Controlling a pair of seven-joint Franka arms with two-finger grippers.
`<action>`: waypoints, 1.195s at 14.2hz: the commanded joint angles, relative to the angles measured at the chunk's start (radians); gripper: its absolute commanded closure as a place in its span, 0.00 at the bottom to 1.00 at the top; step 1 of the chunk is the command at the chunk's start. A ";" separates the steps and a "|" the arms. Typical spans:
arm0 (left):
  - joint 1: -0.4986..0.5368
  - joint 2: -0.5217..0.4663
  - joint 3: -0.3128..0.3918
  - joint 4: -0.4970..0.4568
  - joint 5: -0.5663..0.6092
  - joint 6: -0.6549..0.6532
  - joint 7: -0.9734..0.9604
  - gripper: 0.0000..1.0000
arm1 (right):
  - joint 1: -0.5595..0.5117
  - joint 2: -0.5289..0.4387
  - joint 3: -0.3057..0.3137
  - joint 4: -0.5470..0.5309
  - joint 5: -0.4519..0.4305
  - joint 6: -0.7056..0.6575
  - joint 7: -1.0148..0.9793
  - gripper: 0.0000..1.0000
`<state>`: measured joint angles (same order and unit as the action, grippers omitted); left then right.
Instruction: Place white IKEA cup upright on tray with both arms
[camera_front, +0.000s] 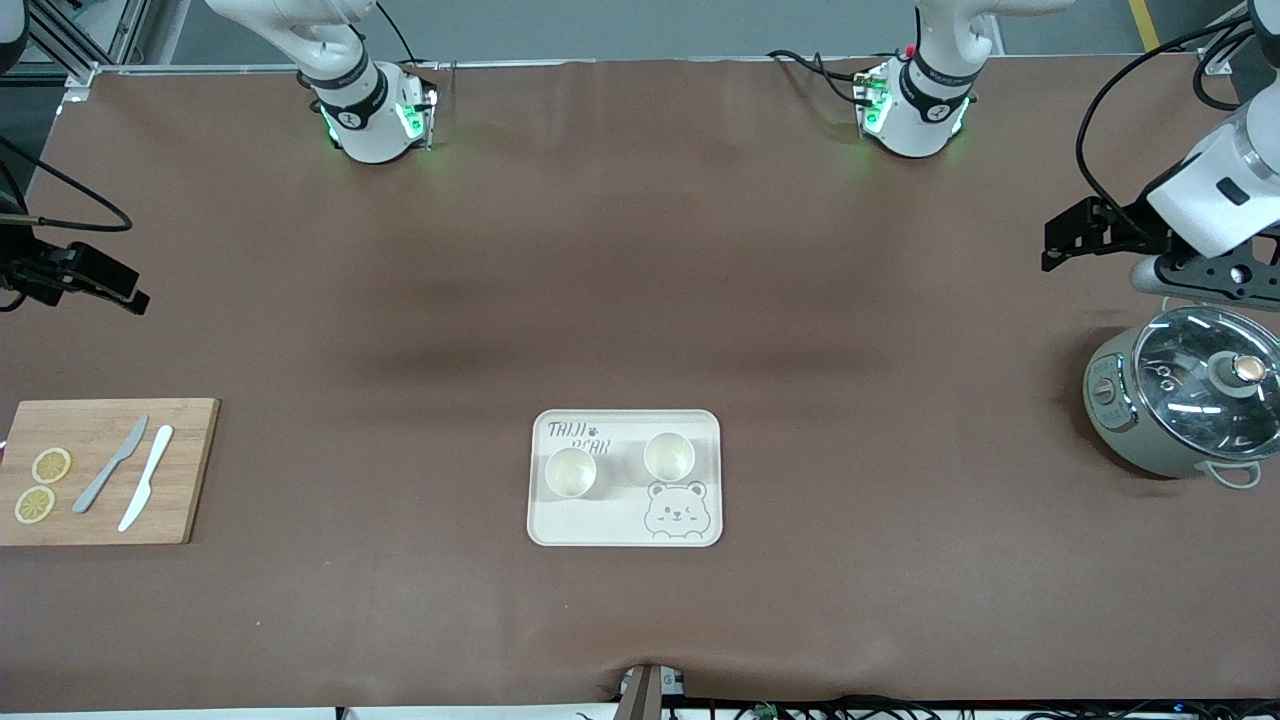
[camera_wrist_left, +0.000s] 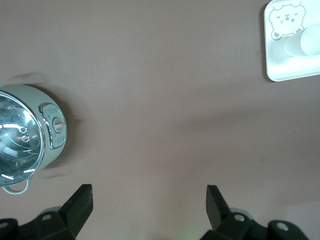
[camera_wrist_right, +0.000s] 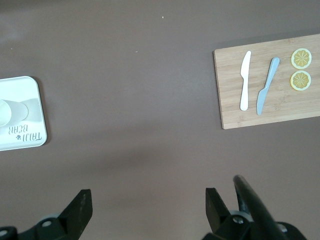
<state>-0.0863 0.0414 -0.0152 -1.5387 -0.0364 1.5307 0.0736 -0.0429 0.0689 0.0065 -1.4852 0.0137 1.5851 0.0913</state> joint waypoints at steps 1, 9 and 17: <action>-0.013 0.009 0.000 0.032 -0.017 -0.008 -0.017 0.00 | -0.002 -0.018 0.007 -0.021 -0.017 0.013 -0.002 0.00; -0.003 0.023 -0.014 0.042 -0.022 0.028 -0.009 0.00 | -0.005 -0.020 0.007 -0.027 -0.014 0.033 -0.009 0.00; -0.001 0.017 -0.012 0.043 0.003 0.095 -0.008 0.00 | -0.009 -0.018 0.006 -0.030 -0.014 0.061 -0.036 0.00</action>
<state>-0.0908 0.0596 -0.0240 -1.5038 -0.0364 1.6130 0.0661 -0.0428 0.0688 0.0060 -1.4925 0.0134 1.6347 0.0674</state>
